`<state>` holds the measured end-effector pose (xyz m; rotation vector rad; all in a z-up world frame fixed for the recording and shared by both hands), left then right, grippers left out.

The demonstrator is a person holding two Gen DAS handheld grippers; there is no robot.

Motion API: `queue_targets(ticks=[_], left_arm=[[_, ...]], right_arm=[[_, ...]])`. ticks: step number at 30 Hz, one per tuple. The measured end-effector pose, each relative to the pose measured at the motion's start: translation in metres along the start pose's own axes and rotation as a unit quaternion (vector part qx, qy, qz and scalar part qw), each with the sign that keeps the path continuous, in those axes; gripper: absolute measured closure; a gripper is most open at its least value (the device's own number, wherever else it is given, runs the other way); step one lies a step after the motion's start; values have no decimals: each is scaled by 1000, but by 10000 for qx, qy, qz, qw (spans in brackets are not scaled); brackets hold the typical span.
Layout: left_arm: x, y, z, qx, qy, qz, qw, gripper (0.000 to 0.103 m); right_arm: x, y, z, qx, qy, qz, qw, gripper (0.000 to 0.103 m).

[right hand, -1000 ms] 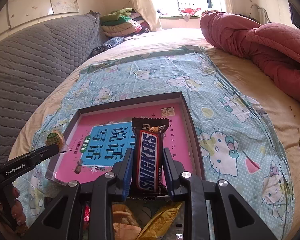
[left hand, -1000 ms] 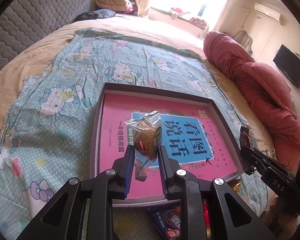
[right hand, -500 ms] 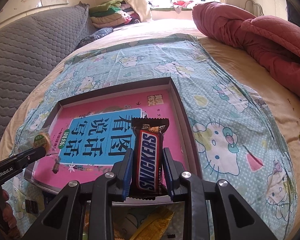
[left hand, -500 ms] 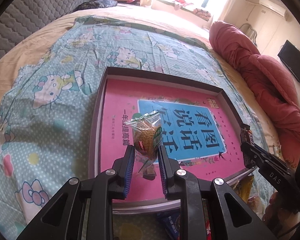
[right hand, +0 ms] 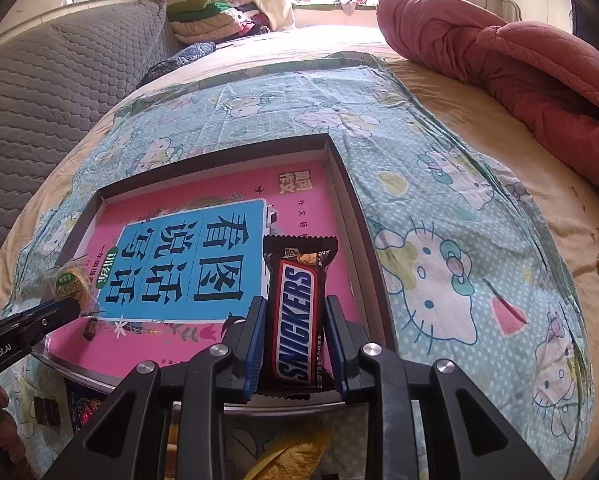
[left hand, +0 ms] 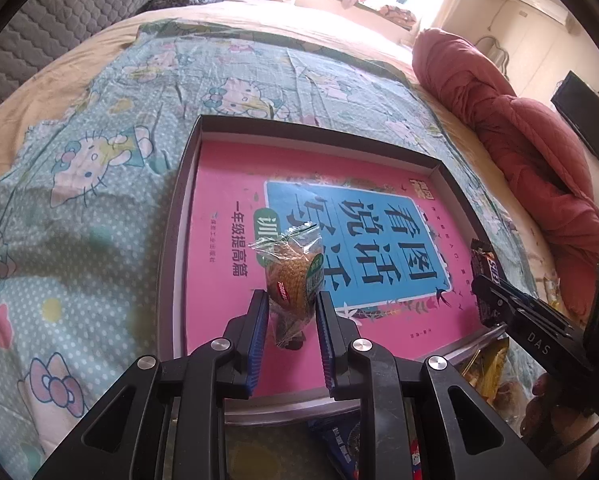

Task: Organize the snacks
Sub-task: 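Carry the cake with the left gripper and the Snickers with the right gripper into the tray, then open the left gripper over the pink book while the right gripper releases the Snickers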

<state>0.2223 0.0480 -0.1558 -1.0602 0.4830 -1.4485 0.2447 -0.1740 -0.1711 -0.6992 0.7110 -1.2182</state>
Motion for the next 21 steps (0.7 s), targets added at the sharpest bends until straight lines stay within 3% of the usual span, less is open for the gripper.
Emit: queue_targets(ticks=[21], left_arm=[[-7,-10,6,107,-58,-62,9999,78]], right_arm=[[-2,-13,3,80,3,84,9999,74]])
Point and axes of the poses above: each gripper's, at about its wrist camera, not at the fingertips, and y roughly the way its jaws point, x to its right, z to its top, the point moved 10 cm from there along y, roughly the way its jaws point, and after that the axes turned 2 degrees about -y, right-handed, at the moved point
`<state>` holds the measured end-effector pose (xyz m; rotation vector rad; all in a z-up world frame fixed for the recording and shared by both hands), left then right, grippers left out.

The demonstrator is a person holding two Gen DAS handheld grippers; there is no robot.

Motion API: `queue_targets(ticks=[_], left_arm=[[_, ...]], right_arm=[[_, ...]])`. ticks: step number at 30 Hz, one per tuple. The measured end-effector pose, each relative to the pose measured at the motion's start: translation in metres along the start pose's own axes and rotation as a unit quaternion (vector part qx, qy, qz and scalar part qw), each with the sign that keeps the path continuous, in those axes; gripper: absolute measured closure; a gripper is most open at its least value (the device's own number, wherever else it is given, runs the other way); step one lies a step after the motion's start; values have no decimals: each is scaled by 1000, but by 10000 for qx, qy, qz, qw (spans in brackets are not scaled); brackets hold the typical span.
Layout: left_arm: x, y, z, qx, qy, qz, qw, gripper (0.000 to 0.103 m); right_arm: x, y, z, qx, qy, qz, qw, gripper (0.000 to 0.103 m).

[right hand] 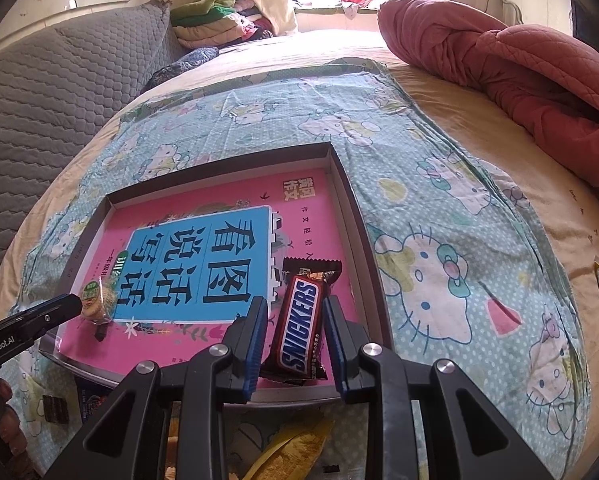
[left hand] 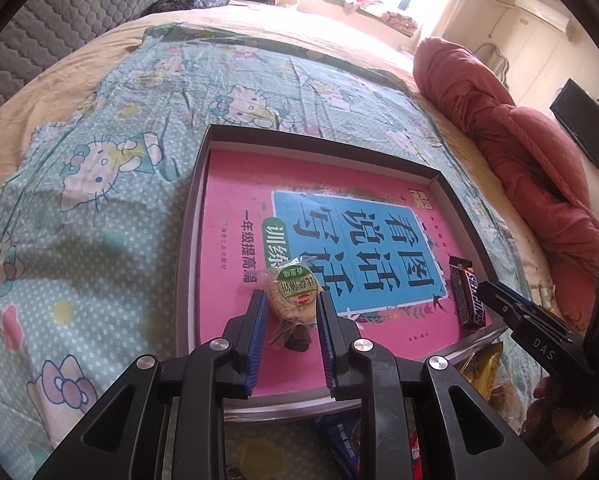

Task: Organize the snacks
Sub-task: 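Open the left gripper over the pink book while the right gripper releases the Snickers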

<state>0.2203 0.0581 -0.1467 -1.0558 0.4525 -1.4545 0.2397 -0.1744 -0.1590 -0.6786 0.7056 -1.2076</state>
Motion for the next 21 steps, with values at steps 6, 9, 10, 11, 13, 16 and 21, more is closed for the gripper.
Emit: queue_targets(ticks=[6,9,10,11,13,16,21], left_arm=[[-4,-8,3,50,-66,-37,10000,71],[-5,-16,6,142,-51,-10,9999,62],[-5,-20,7,182,-49,-7,9998,59],[-6,-24,9,235,-41,-8,9997,59],[-6,-29,11,299,-51,-2,9995,58],[-9,-39,14,403,-56,36,9992,55],[-16,-56,15,565,-15,165,9983,51]], right_arm=[[-7,-11,6,156,-43,91,9998,74],[-8,-17,10,231,-24,152,9996,74],[-9,-18,10,243,-23,158,9996,74],[-9,-20,12,262,-23,174,9995,74],[-10,-22,12,279,-12,210,9994,74],[-10,-26,13,307,18,250,9992,74],[-12,-34,12,334,-8,326,9989,72]])
Point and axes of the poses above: each gripper's, at about its wrist camera, not at the fingertips, and y roughly the way its jaws point, x to its right, z to its top, the point moved 10 cm from there along y, roughly the way its jaws point, and after that the axes turned 2 degrees about -y, right-handed, at the moved point
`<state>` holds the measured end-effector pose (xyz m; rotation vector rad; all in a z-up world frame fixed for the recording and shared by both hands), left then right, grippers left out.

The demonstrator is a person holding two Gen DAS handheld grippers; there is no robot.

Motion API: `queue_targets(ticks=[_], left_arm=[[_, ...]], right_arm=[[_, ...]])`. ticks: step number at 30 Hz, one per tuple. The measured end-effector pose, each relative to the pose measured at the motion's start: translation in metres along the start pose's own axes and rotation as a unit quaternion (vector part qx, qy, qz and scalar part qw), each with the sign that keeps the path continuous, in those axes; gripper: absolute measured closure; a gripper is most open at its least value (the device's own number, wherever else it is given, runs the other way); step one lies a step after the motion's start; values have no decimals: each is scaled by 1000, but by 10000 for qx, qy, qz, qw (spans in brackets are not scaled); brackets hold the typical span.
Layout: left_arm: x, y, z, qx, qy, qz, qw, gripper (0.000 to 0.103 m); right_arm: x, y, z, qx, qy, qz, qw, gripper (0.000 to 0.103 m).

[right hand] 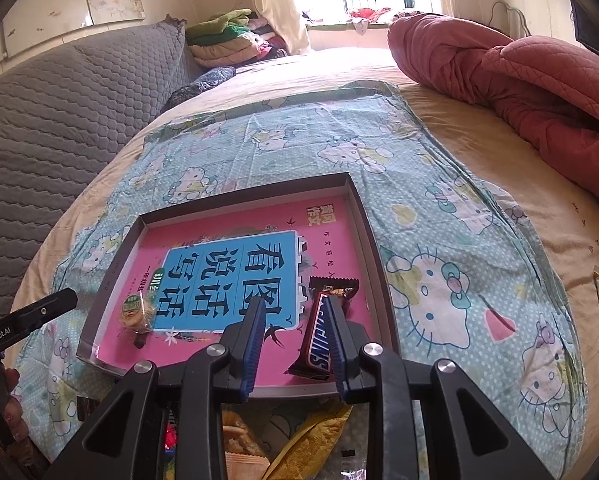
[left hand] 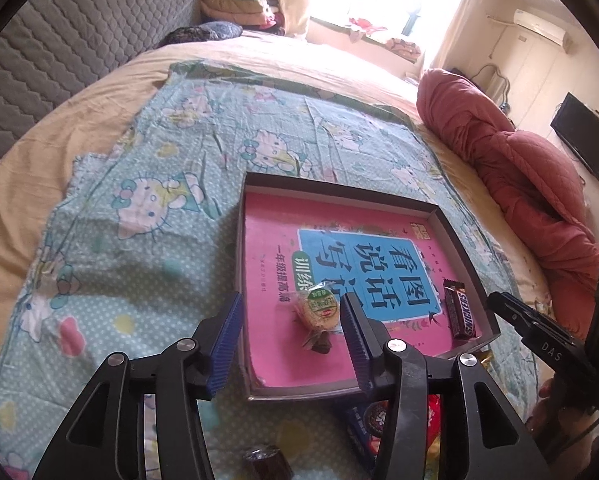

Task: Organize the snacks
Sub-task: 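Open the left gripper over the pink book while the right gripper releases the Snickers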

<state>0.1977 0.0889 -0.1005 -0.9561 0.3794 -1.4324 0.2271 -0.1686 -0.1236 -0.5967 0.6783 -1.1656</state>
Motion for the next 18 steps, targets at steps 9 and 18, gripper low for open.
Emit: queue_targets(ticks=[9,18], left_arm=[[-17,-40,9,419,-140,142,9989,46],[-15,-58,-3,430,-66,274,9987,44]], right_arm=[[-5,-18,4,176,-33,162,9997,64],[-5,-38,9,332,40,305,9990,58]])
Point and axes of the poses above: each gripper's, at about its wrist camera, not at the fingertips, and y roughly the way its jaws point, x to its right, z to its top, the point moved 10 cm from there along y, roughly the way its jaws point, and after that the axes turned 2 degrees about -y, right-handed, at the moved point
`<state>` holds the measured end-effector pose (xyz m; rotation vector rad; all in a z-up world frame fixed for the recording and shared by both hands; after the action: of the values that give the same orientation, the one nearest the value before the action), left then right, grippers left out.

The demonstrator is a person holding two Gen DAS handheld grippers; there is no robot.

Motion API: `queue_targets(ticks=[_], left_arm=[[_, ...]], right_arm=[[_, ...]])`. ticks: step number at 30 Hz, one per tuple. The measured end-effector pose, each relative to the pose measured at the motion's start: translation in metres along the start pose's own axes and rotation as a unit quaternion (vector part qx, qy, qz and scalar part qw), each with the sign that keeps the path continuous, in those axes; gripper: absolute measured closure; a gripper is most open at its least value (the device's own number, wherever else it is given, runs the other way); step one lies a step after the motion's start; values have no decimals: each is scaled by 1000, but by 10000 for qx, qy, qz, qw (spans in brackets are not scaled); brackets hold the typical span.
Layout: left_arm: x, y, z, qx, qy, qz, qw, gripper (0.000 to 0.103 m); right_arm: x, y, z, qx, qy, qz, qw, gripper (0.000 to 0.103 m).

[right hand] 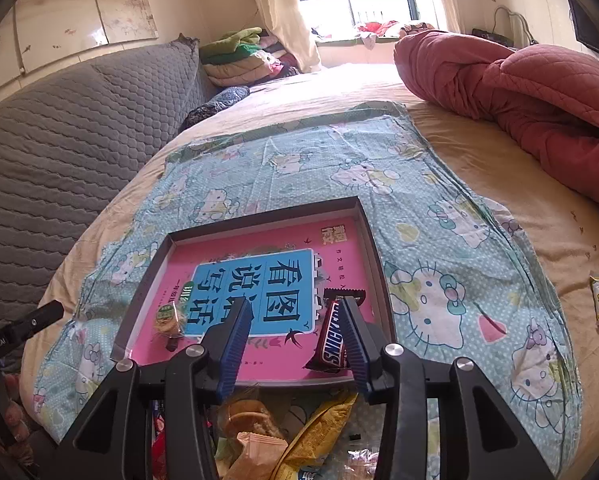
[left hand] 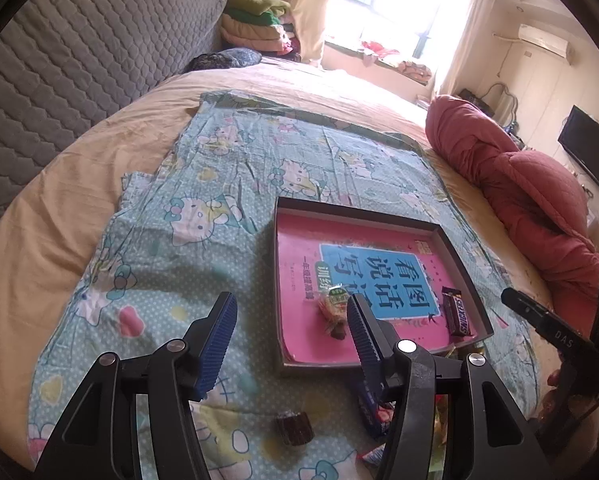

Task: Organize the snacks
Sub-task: 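Open the left gripper over the pink book while the right gripper releases the Snickers, then move both open grippers back over the remaining snack pile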

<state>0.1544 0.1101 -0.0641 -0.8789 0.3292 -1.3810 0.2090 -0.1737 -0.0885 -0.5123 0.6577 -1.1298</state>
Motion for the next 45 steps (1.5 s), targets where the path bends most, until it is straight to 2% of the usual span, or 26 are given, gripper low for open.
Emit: queue_targets(ticks=[10,20,39,45], left_arm=[[13,-7,-22,-85,223,87,9997,43],[34,-15,-45,-200,484,-10,9986,43],[57,-14,-76,-485,796,-68,9956,43],[71,-9,-91,-703,998,-226,9923,43]], right_arm=[[-6,-22,0,110,-118,110,9998,54],[-16,-33,-8,76,-131,340,9993,54],[-43,-44,-41,-184,-451,575,9972,54],[-50,-47,-61,-356,-570,604,9959,54]])
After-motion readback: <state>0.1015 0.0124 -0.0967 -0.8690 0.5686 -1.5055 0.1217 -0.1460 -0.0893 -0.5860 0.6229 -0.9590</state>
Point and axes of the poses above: each gripper's, at about its wrist camera, not at the fingertips, and y roughly the way its jaws point, x to its right, z to its top, the point moved 10 cm from there along y, roughly the way its jaws point, and after that the axes turned 2 degrees about -y, right-handed, at the moved point
